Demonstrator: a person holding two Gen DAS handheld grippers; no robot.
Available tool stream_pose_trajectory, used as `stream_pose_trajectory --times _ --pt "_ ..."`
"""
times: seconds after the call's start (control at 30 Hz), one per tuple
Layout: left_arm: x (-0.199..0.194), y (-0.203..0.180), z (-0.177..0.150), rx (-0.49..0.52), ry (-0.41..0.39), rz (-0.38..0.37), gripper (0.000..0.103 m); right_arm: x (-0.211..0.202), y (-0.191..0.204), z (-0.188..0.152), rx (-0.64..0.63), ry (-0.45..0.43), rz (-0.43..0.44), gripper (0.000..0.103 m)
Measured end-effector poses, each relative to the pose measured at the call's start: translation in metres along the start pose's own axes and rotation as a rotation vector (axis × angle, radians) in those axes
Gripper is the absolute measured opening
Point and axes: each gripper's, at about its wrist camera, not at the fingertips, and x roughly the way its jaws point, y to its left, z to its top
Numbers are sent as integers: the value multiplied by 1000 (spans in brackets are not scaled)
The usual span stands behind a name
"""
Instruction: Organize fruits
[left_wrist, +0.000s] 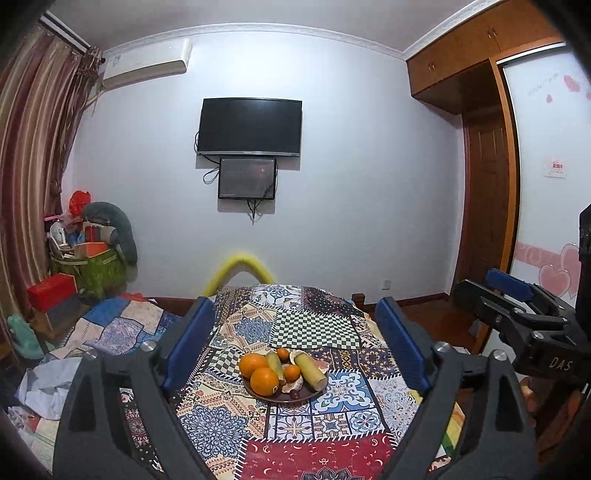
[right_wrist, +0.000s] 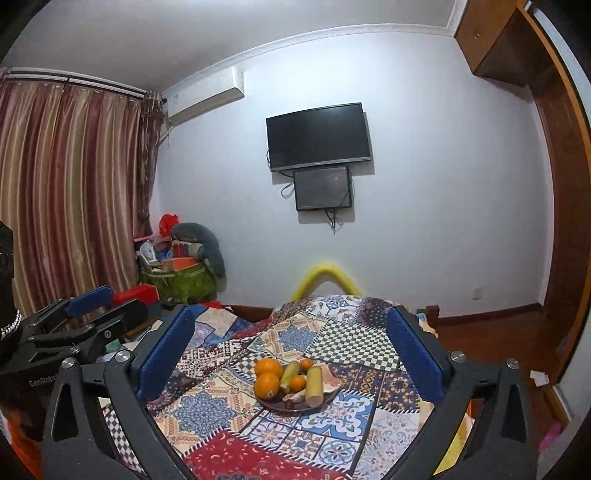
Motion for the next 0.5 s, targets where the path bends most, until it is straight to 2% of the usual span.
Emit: stream_pose_trajectory --times 0.27,0.5 --pt "-1 -1 -3 -2 -3 11 99 -4 3 -1 -6 5 -4 103" --pt "2 0 -5 -3 3 17 100 -4 3 -1 -5 3 -5 103"
